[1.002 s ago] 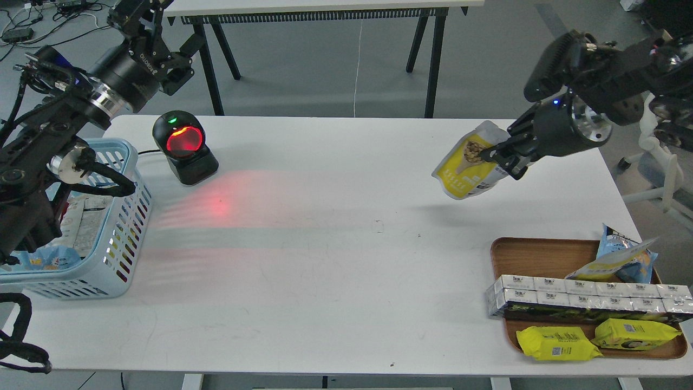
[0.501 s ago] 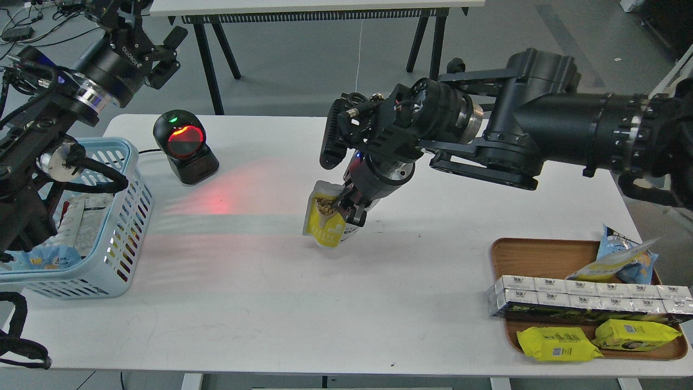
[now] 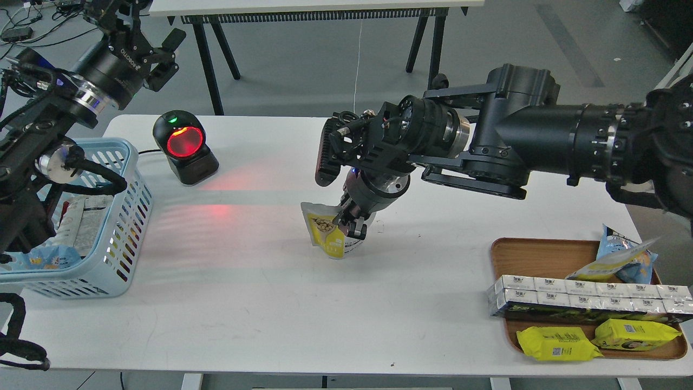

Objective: Scan snack and place in basket
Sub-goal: 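Open the right gripper to set the bag upright on the table, then raise the right arm away and reposition the left arm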

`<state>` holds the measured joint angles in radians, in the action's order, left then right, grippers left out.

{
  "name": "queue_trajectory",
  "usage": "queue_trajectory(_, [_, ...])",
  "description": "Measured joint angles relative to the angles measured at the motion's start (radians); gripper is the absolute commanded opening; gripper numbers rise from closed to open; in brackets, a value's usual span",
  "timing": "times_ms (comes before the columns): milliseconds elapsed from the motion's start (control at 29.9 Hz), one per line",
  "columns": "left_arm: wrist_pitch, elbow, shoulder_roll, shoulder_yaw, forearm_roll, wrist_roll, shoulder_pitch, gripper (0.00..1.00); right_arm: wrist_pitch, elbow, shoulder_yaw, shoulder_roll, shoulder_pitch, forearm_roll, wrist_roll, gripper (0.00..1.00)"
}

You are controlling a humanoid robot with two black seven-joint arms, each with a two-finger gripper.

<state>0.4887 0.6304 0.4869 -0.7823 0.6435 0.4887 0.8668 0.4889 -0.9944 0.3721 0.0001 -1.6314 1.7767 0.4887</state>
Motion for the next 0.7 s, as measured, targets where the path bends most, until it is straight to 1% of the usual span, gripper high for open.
queue_trajectory(200, [0.0,0.0,-0.003,-0.002,-0.002,0.0,0.001,1.0,0.0,0.016,-0.03,0.0,-0.059,-0.142,0.0,0.99])
queue_trajectory(267, [0.0,0.0,-0.004,-0.001,-0.003,0.0,0.002,1.0,0.0,0.043,-0.065,-0.001,-0.07,-0.193,0.0,0.99])
queue_trajectory(367, [0.0,0.0,-0.002,0.0,-0.003,0.0,0.003,1.0,0.0,0.122,-0.12,-0.036,-0.069,-0.3,0.0,0.99])
queue_trajectory(501, [0.0,0.0,0.002,-0.012,-0.007,0.0,0.005,1.0,0.0,0.201,-0.149,-0.137,-0.037,-0.494,0.0,0.99])
queue_trajectory(702, [0.0,0.001,0.007,-0.016,-0.016,0.0,0.014,1.0,0.0,0.204,-0.204,-0.349,0.031,-0.813,0.0,0.99])
